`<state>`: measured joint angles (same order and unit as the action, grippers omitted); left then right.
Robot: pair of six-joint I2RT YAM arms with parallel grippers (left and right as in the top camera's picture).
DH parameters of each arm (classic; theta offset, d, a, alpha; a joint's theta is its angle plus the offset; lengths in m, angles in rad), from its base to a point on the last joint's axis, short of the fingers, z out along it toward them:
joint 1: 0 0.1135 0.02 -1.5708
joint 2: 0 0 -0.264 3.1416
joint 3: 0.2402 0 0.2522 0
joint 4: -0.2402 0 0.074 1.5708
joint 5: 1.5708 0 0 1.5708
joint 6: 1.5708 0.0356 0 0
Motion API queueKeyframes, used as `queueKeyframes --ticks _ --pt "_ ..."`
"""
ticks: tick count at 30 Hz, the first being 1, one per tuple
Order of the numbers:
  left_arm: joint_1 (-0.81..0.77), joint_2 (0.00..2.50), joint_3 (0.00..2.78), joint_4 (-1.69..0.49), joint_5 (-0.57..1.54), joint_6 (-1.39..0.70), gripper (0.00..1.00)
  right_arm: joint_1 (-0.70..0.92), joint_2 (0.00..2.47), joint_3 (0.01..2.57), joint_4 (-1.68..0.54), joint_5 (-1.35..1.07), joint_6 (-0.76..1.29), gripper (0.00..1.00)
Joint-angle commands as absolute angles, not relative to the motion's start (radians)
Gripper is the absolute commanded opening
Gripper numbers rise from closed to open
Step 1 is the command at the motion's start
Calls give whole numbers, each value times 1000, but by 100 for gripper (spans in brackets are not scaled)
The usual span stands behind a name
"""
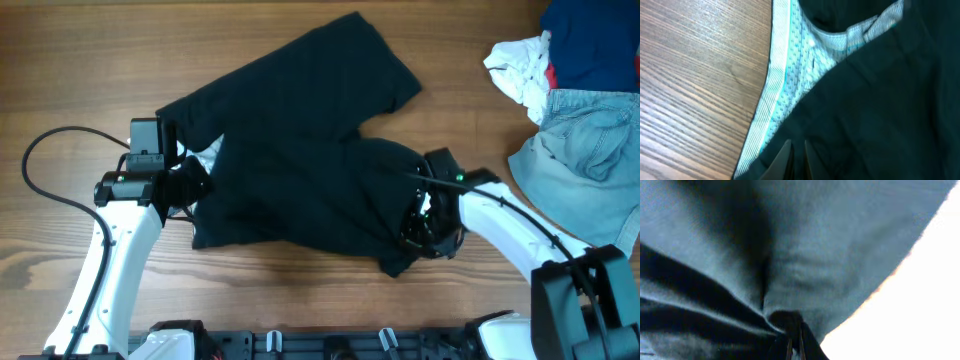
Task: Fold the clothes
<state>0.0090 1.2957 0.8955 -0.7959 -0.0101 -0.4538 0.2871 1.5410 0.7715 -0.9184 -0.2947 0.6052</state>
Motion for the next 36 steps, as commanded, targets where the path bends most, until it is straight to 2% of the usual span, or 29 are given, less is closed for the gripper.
queueKeyframes --ticks 1,3,7,8,11,13,21,30,32,36 --pt "18 1277 897 -797 -15 -453 5 288 1531 958 -1063 -106 458 4" --pt "18 1277 897 -803 -15 -453 4 288 1552 1060 -1172 45 421 4" --pt "18 1277 897 -809 -15 -452 4 288 1594 1130 -1212 201 396 6" --pt "18 1277 897 -809 -15 -452 4 288 1604 1131 -1209 215 393 17" --pt "18 1277 897 -809 -15 -452 4 287 1638 1131 -1210 261 397 58" --pt "18 1277 897 -809 -15 -452 4 274 1646 1131 -1209 252 432 67" --pt "18 1277 897 -810 -15 -452 4 235 1612 1131 -1195 -107 518 71" --pt "18 1277 897 -813 -8 -452 5 235 1501 1095 -1225 -165 719 72" --pt "18 1277 897 -813 -8 -452 5 235 1436 1087 -1235 -191 773 70" --pt "18 1277 897 -812 -7 -453 5 235 1317 1079 -1269 -194 885 58"
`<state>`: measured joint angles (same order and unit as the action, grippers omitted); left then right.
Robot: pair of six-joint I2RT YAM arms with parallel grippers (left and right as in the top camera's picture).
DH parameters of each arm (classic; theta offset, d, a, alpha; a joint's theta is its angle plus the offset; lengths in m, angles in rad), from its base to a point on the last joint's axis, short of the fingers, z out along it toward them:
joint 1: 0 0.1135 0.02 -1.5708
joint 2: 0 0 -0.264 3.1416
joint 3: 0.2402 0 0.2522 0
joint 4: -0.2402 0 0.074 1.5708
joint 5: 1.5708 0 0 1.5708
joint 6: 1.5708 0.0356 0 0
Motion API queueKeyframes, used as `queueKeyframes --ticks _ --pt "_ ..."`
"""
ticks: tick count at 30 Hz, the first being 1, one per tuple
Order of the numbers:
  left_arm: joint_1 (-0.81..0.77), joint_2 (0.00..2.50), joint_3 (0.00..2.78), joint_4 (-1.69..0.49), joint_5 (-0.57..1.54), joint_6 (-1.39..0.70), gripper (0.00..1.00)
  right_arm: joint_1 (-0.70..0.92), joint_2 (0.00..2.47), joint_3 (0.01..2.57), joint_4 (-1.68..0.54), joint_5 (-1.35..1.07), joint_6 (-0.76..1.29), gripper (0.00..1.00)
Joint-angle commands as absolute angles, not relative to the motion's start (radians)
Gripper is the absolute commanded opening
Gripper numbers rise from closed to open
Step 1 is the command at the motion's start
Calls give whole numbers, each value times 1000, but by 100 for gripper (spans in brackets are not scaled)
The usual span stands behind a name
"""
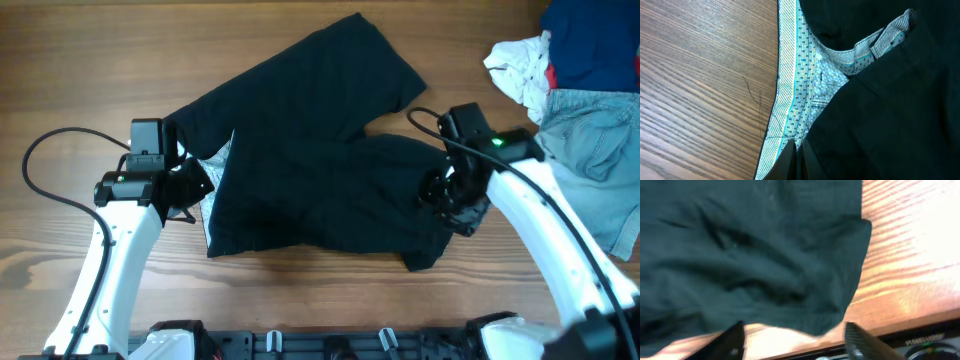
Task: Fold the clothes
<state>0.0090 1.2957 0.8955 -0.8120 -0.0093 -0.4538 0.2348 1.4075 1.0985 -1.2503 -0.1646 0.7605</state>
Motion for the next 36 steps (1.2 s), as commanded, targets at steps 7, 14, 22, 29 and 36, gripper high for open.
queueKeyframes --ticks 7,14,22,29,36 --pt "18 1277 897 -808 35 -453 7 236 1178 895 -1222 -235 1036 57" --pt "18 1277 897 -804 41 -453 16 236 1174 689 -1117 -331 1104 59" --pt "18 1277 897 -805 41 -453 16 235 1174 674 -1010 -254 1150 83" --pt "18 1277 897 -805 41 -453 15 235 1174 672 -955 -157 1197 99" --pt "18 1277 897 -805 41 -453 15 236 1175 648 -896 -153 1190 90"
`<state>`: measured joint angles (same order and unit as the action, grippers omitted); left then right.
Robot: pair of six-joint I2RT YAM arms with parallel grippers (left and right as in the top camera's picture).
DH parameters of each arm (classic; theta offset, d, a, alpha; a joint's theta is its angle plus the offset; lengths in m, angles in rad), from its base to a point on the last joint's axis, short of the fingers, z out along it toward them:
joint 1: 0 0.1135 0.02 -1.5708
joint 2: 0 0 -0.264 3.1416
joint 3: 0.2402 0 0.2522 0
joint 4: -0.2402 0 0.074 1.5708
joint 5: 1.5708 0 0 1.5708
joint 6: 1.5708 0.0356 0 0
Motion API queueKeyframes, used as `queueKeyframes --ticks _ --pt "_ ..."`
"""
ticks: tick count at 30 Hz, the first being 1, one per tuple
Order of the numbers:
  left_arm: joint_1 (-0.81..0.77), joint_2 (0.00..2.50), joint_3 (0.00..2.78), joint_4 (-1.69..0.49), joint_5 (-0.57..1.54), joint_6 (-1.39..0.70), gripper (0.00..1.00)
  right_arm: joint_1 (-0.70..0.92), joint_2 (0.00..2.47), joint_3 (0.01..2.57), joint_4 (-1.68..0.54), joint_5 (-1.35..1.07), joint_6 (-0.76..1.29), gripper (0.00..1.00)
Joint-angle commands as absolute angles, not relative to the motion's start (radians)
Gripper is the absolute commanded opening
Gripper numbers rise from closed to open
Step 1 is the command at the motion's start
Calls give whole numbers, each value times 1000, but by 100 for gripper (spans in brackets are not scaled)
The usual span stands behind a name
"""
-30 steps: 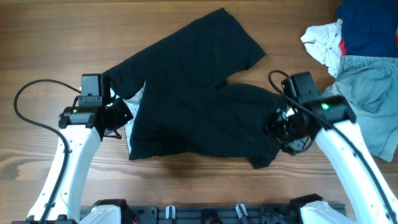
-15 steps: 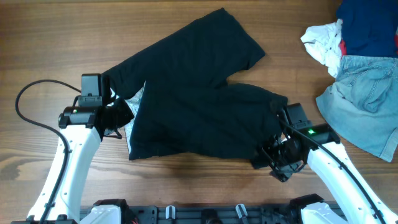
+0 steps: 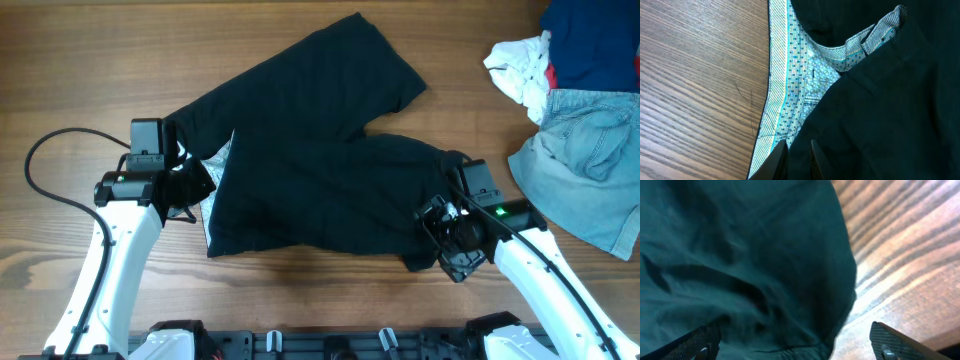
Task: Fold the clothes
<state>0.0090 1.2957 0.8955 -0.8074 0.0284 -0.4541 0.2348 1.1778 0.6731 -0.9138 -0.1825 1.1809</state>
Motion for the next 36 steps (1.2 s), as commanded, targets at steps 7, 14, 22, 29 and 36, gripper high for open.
queueKeyframes --ticks 7,14,22,29,36 --pt "18 1277 897 -807 41 -453 12 236 1184 592 -867 -165 1122 39" --pt "18 1277 897 -861 41 -452 4 236 1184 591 -828 -177 982 4" --pt "14 1277 897 -1024 151 -448 6 236 1184 651 -691 -211 803 4" --pt "-38 1277 897 -1048 239 -389 36 236 1199 651 -681 -211 741 4" --pt "-127 1277 897 -1023 280 -375 61 236 1208 651 -678 -211 679 4"
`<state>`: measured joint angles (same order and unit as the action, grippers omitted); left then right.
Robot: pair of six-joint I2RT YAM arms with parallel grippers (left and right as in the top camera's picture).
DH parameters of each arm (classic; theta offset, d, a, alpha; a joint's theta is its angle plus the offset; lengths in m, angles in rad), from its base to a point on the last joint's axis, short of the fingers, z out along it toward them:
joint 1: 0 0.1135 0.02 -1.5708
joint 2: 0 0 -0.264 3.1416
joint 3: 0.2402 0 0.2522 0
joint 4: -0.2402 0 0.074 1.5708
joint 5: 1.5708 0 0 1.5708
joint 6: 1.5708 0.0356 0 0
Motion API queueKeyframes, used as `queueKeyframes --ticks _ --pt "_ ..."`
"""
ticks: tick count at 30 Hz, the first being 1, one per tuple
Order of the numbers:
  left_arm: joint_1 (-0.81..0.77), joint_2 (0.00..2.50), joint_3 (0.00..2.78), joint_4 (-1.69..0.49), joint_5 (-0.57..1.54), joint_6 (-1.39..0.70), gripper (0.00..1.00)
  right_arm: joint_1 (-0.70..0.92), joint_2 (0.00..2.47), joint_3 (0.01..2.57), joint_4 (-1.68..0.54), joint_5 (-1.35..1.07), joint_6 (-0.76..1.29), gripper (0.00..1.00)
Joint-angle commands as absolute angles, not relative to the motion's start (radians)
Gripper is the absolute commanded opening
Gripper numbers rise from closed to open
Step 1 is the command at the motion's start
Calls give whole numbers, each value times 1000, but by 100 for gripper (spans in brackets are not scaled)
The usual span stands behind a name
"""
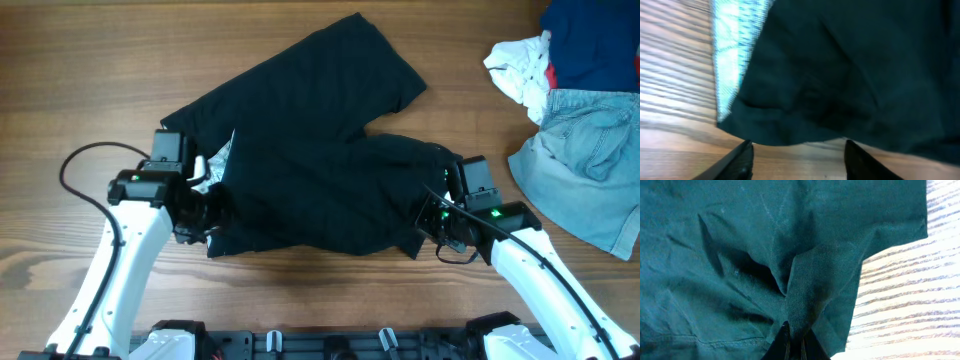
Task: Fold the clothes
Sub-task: 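Hold the trousers' bottom edges with both grippers, adjusting the spread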
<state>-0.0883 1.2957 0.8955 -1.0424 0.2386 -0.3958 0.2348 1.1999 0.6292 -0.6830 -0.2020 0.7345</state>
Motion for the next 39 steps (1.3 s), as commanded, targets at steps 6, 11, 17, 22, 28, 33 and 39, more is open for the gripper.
queueKeyframes --ticks 6,11,17,22,28,33,39 --pt "-160 1277 897 -970 273 -432 63 236 1208 650 -677 -211 653 4" --pt "-160 1277 897 -957 251 -434 63 236 1208 650 -667 -212 627 4" --pt "-160 1277 897 -957 242 -434 65 236 1208 650 -666 -211 627 4" --pt "-160 1277 897 -958 234 -434 66 236 1208 650 -669 -211 618 4" --pt "-160 1277 897 -958 215 -434 66 236 1208 650 -680 -210 602 4" --pt "-160 1279 897 -957 208 -434 69 236 1208 650 -681 -211 602 4" --pt "-160 1313 897 -937 208 -434 71 236 1208 650 -682 -211 602 5"
